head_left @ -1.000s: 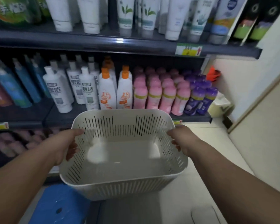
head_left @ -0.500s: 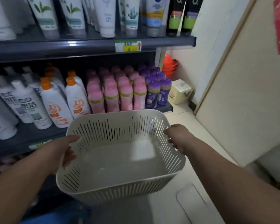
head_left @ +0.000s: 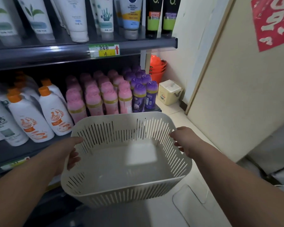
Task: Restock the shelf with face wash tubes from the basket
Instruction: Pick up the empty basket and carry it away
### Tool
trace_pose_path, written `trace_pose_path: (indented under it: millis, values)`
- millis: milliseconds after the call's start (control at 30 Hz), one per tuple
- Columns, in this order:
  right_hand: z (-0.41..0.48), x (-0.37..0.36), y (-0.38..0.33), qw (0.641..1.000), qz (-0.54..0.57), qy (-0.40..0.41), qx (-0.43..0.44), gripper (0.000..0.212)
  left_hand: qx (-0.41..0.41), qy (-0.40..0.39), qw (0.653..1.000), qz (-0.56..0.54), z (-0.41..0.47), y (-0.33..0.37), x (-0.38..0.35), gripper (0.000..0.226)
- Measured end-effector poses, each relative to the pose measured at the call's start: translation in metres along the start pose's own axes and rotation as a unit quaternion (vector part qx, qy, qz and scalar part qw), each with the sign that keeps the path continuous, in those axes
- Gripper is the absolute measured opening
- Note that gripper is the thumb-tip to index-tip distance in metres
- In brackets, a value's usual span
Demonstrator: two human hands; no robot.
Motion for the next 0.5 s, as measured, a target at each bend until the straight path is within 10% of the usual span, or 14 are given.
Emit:
trace_pose_path:
  millis: [500]
  values:
    - [0.028,0.078,0.001,0.999,0.019,0.048,-0.007,0.029,-0.025,-0.023,0.999,0.042,0.032,0.056,-0.082,0.038]
Point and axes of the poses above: each hand's wrist, its own z-axis towards the middle knuckle, its own x-axis out of the back of the hand, y = z × x, the point moved 1 cm from there along z, towards the middle knuckle, and after that the axes turned 12 degrees about -y, right-handed, at the moved point
